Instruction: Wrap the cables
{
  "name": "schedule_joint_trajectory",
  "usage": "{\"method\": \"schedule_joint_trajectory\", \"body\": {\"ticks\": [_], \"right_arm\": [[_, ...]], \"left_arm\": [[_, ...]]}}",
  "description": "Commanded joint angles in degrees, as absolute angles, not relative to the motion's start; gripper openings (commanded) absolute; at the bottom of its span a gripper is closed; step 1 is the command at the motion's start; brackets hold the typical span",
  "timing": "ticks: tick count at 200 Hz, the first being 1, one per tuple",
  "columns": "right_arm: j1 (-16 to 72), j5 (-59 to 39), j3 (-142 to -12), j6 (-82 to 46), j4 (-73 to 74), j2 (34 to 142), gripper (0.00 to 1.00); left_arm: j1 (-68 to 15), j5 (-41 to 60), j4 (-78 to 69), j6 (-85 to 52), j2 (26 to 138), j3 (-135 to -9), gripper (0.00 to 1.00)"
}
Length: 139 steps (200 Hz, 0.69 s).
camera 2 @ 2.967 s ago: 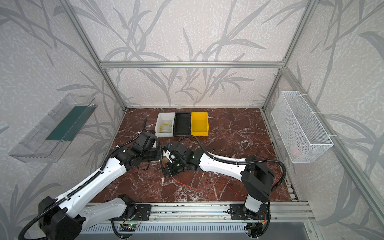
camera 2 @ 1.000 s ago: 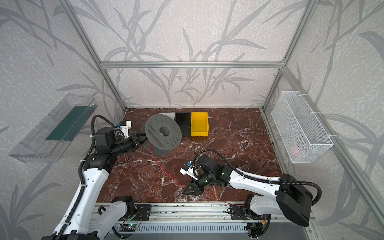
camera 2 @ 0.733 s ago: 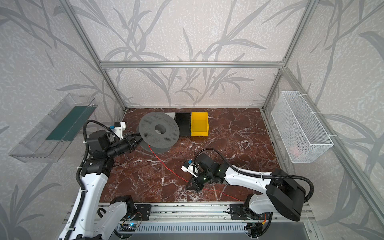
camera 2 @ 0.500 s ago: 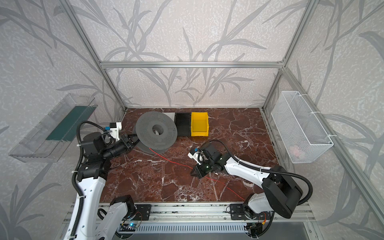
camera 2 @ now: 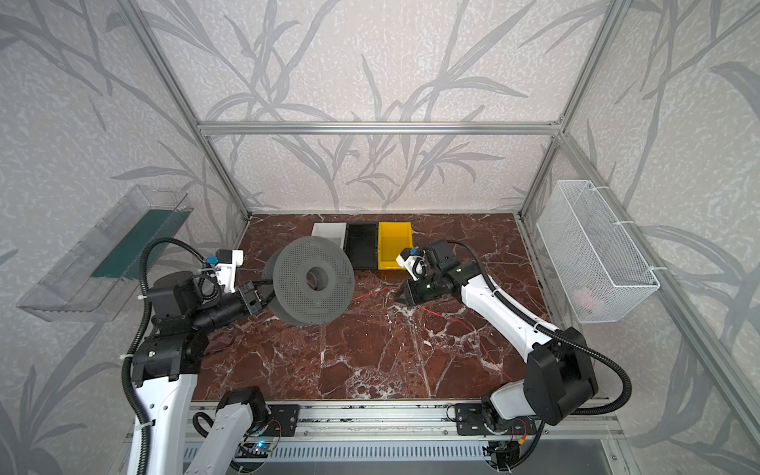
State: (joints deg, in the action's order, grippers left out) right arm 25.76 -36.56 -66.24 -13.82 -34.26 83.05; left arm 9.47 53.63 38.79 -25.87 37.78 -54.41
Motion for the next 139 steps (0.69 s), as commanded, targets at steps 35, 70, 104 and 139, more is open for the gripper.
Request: {"method": "schedule_joint_trajectory", "body": {"ticks": [35,70,104,139], "right_arm": [[22.9,-42.2,-84.4,-18.0,-40.8,95.2,0.00],[24.5,-45.3,-95.1,-19.2,-44.5,101.5,0.00],[26.7,-43.9,-105.8,-17.0,-52.6,105.2,0.00],[28.3,-48.7,-109.9,-19.1,-53.3,106.3,0.00]], "left_arm": [[-5.6,46.5,41.9,-19.7,34.1,-51.1,0.00],[-16.5,32.4,42.5,-17.9,38.9,-51.3,0.00],[-32.7,13.8,45.2,-15.7,49.0,-54.7,0.00],[-42.9,-6.3,49.6,-17.7,61.1,-59.2,0.00]]}}
